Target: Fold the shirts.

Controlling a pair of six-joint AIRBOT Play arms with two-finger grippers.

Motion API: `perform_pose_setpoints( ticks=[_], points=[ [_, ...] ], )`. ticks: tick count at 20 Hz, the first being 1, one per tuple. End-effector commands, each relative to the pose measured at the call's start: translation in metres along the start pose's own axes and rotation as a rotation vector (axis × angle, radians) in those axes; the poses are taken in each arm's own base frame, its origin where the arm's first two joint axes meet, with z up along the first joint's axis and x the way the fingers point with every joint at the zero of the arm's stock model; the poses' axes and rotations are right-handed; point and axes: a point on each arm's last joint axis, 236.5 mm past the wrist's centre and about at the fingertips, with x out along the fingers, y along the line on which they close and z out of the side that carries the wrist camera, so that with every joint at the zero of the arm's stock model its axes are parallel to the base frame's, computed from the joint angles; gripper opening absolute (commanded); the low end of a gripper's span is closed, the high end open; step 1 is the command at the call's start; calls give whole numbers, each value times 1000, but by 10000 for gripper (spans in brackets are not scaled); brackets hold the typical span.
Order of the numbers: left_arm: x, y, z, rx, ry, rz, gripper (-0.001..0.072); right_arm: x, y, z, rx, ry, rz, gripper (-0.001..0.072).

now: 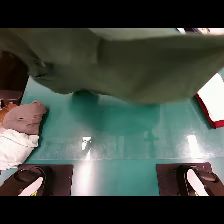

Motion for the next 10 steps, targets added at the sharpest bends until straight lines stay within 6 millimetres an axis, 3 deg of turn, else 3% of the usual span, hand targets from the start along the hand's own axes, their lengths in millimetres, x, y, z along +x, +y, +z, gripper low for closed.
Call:
perform_pose_setpoints(
  ticks=[1,3,6,8,10],
  points=[
    [-56,-48,54,1,-178,-143,27,-63,22,57,-60,-194,5,17],
    [-73,-73,67,-17,-224,-238,27,-94,33,76,-88,-270,7,17],
    [-89,-108,72,-69,-239,-403,27,-128,44,90,-125,-317,7,17],
    [-97,-124,73,-97,-237,-483,27,-135,49,90,-141,-289,11,17],
    [-96,-127,67,-89,-208,-493,27,-127,48,83,-141,-205,17,17]
  ],
)
